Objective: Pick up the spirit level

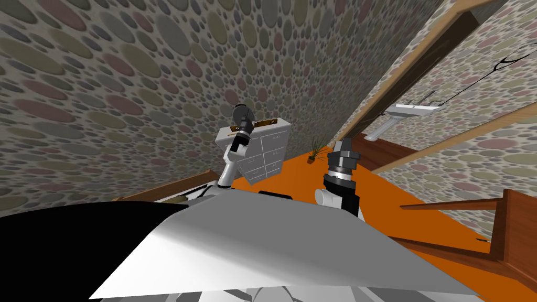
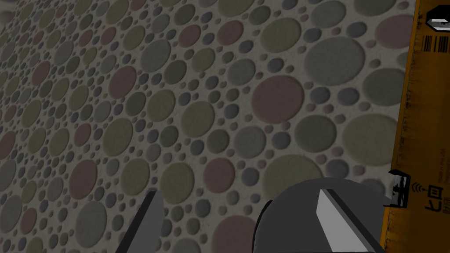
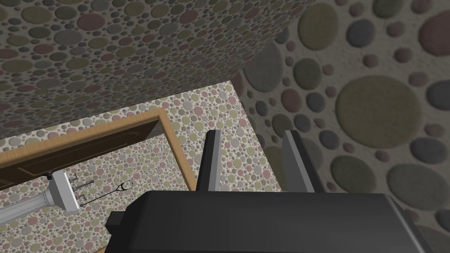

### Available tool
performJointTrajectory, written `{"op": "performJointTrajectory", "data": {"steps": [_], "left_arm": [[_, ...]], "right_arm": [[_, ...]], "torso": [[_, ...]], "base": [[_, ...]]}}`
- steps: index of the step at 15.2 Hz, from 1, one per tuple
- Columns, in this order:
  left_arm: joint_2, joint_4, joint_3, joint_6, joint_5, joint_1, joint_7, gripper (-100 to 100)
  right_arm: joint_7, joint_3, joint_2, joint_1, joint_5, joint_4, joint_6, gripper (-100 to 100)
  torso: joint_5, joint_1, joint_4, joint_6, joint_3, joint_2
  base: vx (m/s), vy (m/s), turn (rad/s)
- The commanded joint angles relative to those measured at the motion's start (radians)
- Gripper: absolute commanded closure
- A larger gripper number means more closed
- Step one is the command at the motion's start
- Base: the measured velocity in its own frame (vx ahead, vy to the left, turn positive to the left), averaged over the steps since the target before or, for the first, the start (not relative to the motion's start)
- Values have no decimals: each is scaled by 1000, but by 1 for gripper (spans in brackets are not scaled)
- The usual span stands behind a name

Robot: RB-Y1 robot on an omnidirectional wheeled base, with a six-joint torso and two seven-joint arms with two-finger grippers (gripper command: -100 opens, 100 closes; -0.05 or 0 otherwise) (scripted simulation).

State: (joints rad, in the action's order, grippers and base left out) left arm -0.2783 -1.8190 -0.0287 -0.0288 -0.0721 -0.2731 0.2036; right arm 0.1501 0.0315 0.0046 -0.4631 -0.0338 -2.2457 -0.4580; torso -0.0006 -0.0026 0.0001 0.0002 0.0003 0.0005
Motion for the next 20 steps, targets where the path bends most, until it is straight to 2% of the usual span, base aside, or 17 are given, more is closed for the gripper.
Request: {"op": "performJointTrajectory", "data": {"steps": [1,2,4,5,6,7,8,9,11,12,13,14,16,17,19,20], "left_arm": [[-3,27,-1,26,-2,-41,1,-100],[-18,62,-6,67,-14,-71,10,-100],[-18,81,-6,100,-14,-112,10,-100],[-32,121,-11,123,-26,-137,20,-100],[-32,137,-11,145,-26,-160,20,-100],[-32,137,-11,166,-26,-183,20,-100],[-32,137,-11,177,-26,-183,20,-100],[-47,183,-16,204,-38,-220,29,-100],[-47,195,-16,242,-38,-254,29,-100],[-47,195,-16,256,-38,-254,29,-100],[-62,238,-20,282,-52,-291,37,-100],[-62,255,-20,300,-52,-312,37,-100],[-62,255,-20,338,-52,-324,37,-100],[-78,298,-23,362,-66,-364,46,-100],[-78,315,-23,409,-66,-393,46,-100],[-78,315,-23,421,-66,-393,46,-100]], "right_arm": [[0,0,0,0,0,0,0,0],[0,0,0,0,0,0,0,0],[0,0,0,0,0,0,0,0],[0,0,0,0,0,0,0,0],[0,0,0,0,0,0,0,0],[0,0,0,0,0,0,0,0],[0,0,0,0,0,0,0,0],[0,0,0,0,0,0,0,0],[0,0,0,0,0,0,0,0],[0,0,0,0,0,0,0,0],[0,0,0,0,0,0,0,0],[0,0,0,0,0,0,0,0],[0,0,0,0,0,0,0,0],[0,0,0,0,0,0,0,0],[0,0,0,0,0,0,0,0],[0,0,0,0,0,0,0,0]], "torso": [[0,0,0,0,0,0],[0,1,0,0,0,0],[0,0,0,0,0,-1],[0,0,0,0,0,0],[0,0,0,0,0,0],[0,-1,0,0,0,-1],[0,0,0,0,0,-1],[0,0,0,0,0,-1],[0,0,0,0,0,0],[0,0,0,0,0,0],[0,1,0,0,0,-1],[0,0,0,0,0,-1],[0,0,0,0,0,-1],[0,1,0,0,0,-1],[0,0,0,0,-1,-1],[0,0,0,0,-1,-1]], "base": [[-8,-18,1],[-4,-28,13],[-12,-36,15],[-10,-37,19],[-8,-44,20],[-6,-35,11],[-3,-20,-2],[-10,-26,13],[-10,-31,18],[-1,-19,3],[-3,-29,20],[-4,-39,23],[0,-26,4],[1,-30,20],[1,-38,21],[-2,-21,-4]]}}
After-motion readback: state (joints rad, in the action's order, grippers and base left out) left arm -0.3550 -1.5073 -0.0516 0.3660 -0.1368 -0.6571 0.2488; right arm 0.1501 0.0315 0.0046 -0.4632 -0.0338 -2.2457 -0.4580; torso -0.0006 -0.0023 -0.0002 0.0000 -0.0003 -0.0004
